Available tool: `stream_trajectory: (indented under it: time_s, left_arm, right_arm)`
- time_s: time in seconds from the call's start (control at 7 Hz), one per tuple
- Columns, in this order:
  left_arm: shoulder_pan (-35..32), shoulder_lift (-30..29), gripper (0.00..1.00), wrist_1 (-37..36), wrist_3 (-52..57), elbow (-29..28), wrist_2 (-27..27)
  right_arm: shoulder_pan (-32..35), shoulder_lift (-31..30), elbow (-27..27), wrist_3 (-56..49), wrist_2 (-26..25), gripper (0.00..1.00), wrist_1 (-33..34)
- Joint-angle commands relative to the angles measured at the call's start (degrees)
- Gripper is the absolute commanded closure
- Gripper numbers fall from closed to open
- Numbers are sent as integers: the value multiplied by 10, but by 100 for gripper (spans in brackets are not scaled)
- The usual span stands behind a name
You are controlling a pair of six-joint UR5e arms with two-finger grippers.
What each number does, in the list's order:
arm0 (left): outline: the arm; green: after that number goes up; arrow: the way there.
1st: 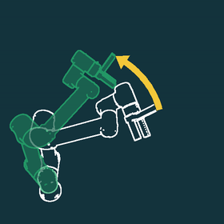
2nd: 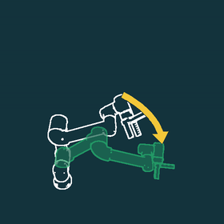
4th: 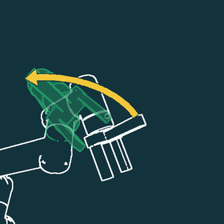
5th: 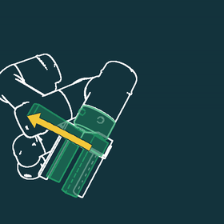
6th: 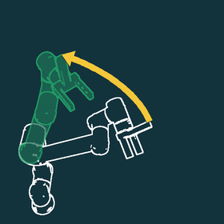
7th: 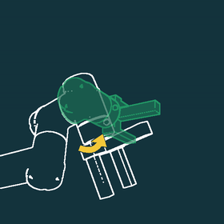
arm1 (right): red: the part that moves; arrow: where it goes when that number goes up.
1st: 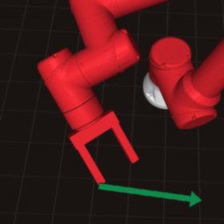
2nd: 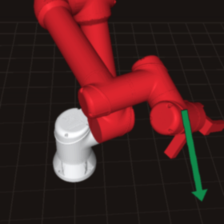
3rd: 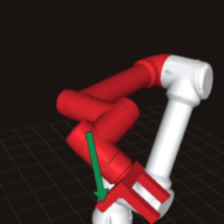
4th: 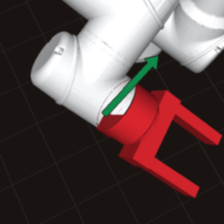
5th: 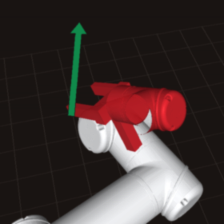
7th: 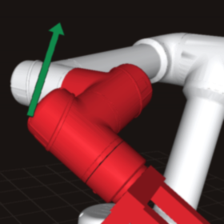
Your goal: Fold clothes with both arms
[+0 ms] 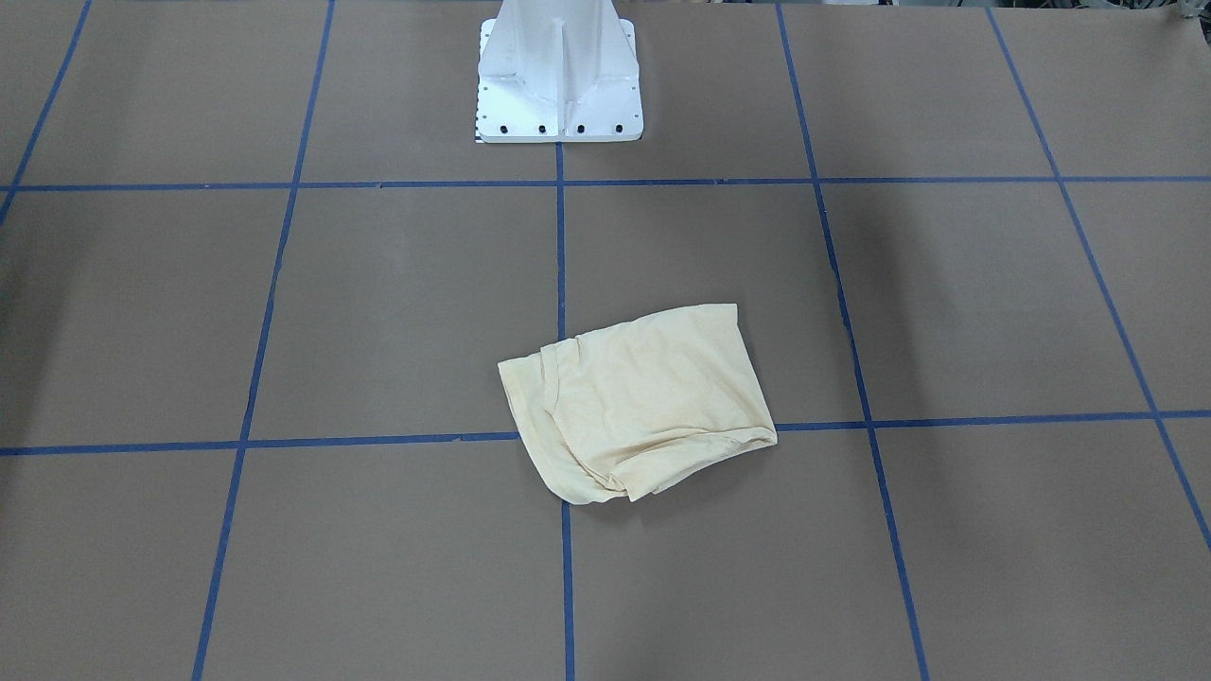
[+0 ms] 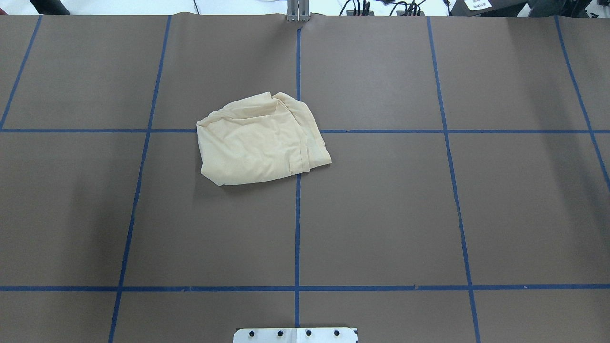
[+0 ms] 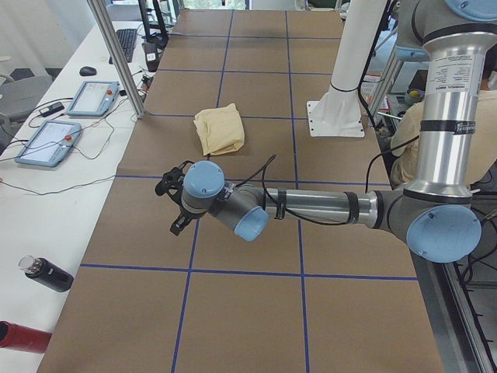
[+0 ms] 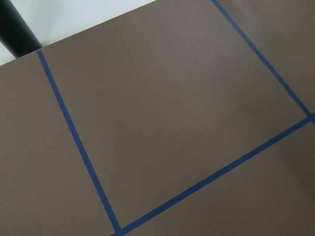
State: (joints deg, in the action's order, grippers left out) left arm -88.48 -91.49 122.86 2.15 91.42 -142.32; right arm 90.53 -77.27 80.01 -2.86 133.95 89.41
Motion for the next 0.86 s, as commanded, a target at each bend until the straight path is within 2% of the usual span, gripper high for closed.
stream_trajectory:
  time_s: [0.0,0.14,0.29,0.43,0.57,0.71]
  left_arm:
    - [-6,4,0,-17,15,38,66]
    - [-3,4,0,-28,11,34,111]
    - [-5,8,0,-79,10,41,107]
    - [0,17,0,-102,-33,34,100]
    - [0,15,0,-95,-63,15,103]
    - [0,16,0,-93,-60,8,102]
  right_arm:
    - [3,-41,55,12,-2,0,2]
    - [3,-39,54,37,-2,0,2]
    - [5,-42,55,37,-6,0,4]
    - [4,-46,53,37,-17,0,4]
    - [4,-48,52,35,-51,0,4]
    - [4,-52,56,35,-48,0,6]
